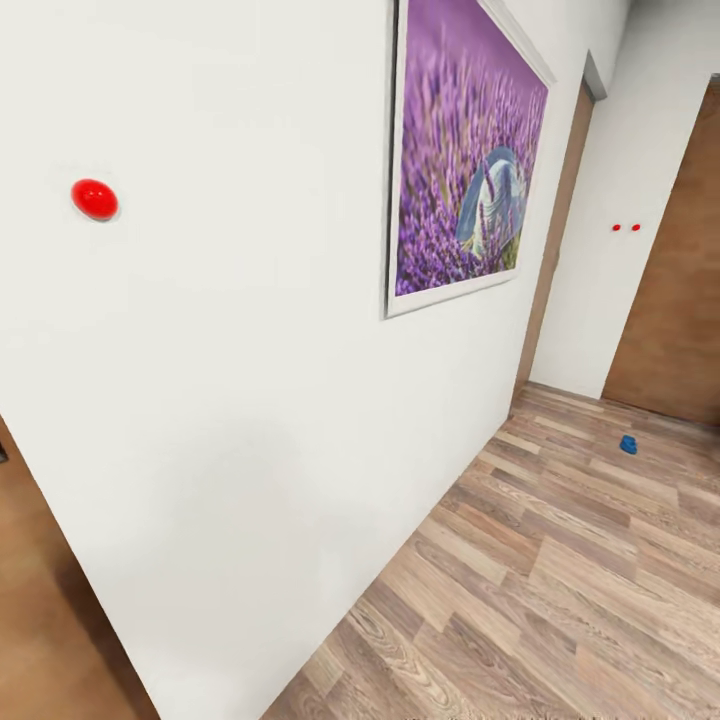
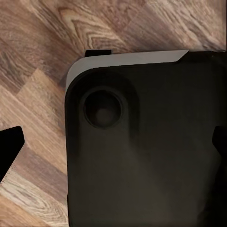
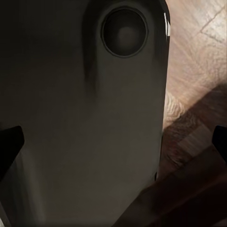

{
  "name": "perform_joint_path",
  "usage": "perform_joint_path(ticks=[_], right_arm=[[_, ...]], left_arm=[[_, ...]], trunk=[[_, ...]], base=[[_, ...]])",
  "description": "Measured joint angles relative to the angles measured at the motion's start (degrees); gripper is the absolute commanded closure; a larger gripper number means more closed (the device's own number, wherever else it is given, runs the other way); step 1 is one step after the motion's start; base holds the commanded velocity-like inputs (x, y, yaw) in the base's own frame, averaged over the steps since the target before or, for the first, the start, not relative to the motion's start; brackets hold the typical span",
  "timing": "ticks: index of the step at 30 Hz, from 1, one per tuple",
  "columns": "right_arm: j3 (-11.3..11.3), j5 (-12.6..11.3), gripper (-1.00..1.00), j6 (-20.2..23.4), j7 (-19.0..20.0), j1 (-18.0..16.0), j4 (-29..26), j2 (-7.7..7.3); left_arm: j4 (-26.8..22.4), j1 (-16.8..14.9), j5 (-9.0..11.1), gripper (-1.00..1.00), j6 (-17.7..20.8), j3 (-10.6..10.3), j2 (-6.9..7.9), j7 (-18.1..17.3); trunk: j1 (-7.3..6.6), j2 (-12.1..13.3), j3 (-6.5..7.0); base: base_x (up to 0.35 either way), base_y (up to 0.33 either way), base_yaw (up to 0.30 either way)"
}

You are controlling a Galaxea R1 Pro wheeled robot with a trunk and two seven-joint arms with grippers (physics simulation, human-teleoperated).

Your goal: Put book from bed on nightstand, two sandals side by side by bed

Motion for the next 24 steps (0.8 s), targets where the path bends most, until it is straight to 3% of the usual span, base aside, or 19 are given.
perform_joint_path(ticks=[24], right_arm=[[0.00, 0.00, -1.00, 0.00, 0.00, 0.00, 0.00, 0.00]], left_arm=[[0.00, 0.00, -0.02, -1.00, 0.00, 0.00, 0.02, 0.00]], trunk=[[0.00, 0.00, 0.00]], base=[[0.000, 0.000, -0.253]])
